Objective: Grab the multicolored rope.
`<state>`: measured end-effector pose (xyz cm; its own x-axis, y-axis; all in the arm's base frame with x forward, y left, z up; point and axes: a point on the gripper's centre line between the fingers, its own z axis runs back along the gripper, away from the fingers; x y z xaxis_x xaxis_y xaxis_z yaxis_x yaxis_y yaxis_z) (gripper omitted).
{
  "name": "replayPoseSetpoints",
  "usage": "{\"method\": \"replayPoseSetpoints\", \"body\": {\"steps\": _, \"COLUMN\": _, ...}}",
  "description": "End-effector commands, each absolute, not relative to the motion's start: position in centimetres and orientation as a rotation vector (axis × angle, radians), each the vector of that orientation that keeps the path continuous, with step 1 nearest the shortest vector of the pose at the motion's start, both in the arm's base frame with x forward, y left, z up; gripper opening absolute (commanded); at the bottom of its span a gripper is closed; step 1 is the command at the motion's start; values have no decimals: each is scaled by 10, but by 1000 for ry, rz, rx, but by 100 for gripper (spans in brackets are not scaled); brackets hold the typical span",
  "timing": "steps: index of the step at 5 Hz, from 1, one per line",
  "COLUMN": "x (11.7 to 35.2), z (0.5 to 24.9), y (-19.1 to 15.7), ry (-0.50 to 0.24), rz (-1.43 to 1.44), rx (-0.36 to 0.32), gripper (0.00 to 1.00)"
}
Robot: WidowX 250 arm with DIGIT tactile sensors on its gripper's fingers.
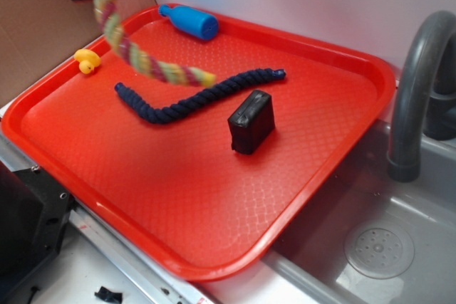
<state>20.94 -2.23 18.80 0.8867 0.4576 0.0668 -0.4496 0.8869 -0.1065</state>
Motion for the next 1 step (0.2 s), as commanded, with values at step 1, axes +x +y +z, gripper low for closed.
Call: {"method": "replayPoseSetpoints", "body": {"steps": 1, "x": 195, "z": 224, "y": -10, "ry": -183, "rz": 436, "rx": -105, "gripper": 0}}
